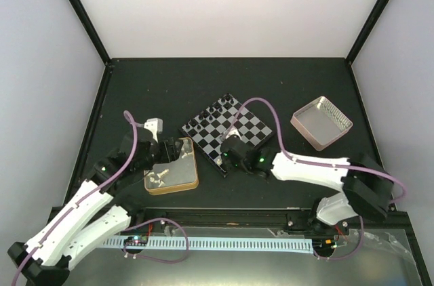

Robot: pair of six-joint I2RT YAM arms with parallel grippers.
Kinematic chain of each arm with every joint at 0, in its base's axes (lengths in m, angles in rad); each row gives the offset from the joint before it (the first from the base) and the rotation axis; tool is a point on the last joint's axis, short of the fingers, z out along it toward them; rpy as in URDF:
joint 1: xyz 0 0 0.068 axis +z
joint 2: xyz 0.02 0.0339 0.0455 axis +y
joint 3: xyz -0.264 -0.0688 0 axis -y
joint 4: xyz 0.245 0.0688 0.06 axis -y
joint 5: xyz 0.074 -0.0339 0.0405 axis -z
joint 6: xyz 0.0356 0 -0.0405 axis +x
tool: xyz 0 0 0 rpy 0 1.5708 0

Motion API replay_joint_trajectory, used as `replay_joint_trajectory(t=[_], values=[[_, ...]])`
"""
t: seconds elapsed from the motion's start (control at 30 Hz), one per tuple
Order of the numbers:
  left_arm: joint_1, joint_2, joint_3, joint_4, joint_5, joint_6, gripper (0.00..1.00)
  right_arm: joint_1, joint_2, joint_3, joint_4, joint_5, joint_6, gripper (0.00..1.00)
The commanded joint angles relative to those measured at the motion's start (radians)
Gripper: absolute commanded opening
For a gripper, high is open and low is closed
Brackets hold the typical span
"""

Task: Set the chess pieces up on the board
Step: Place the chess piece on the chessboard.

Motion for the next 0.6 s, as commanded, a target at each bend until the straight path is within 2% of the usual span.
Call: replay_joint_trajectory(t=[0.0,0.37,0.57], values=[[0.02,0.042,-0.007,0.044,-0.031,-0.025,0.71,0.007,0.112,0.069,0.092,0.043,0.002,0.01],[0.104,0.138,-0.04,0.1,0.059,-0.015,0.71,0.006,0.286,0.112,0.126,0.106,-0.002,0.03],[0.129,0.137,-0.061,0.112,0.102,-0.013,0.7,0.005,0.311,0.107,0.133,0.174,0.035,0.04]])
